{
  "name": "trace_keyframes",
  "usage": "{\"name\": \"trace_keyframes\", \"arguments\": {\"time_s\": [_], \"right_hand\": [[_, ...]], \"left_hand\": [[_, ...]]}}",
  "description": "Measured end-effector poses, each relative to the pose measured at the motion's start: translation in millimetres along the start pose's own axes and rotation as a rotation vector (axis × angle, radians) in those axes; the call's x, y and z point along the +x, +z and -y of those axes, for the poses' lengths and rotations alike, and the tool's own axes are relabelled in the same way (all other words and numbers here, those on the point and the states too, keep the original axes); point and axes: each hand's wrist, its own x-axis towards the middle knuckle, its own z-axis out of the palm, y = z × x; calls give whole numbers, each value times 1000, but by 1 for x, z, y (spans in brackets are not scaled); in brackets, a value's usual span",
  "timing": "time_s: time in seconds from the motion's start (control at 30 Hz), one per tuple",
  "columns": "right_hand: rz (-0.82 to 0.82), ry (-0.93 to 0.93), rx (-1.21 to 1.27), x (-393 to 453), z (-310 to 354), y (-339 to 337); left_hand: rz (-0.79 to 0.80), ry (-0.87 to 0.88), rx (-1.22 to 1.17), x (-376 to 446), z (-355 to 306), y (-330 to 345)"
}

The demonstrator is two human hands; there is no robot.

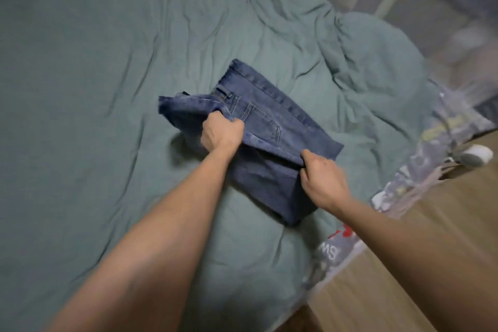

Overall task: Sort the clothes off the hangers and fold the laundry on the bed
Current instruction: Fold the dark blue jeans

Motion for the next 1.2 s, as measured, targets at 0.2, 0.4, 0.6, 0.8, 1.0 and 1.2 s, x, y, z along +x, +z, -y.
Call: {"name": "trace_keyframes", "arguments": {"time_s": [0.2, 0.4, 0.6, 0.8, 1.0, 1.2], "right_hand": [[-111, 112, 12, 61, -62, 23], [-117, 277, 44, 142, -109, 46], [-120, 306, 144, 157, -116, 74], [-325, 284, 44, 145, -104, 100], [-230, 290, 34, 108, -85, 150], [-301, 539, 285, 64, -81, 167]], "left_hand": [[-33, 185, 206, 38, -54, 84], [-68, 379, 293, 80, -63, 157], [-99, 954, 640, 102, -26, 177], [159, 1181, 916, 118, -27, 171], [170, 1048, 931, 113, 20, 172], [11, 770, 870, 92, 41, 169]]}}
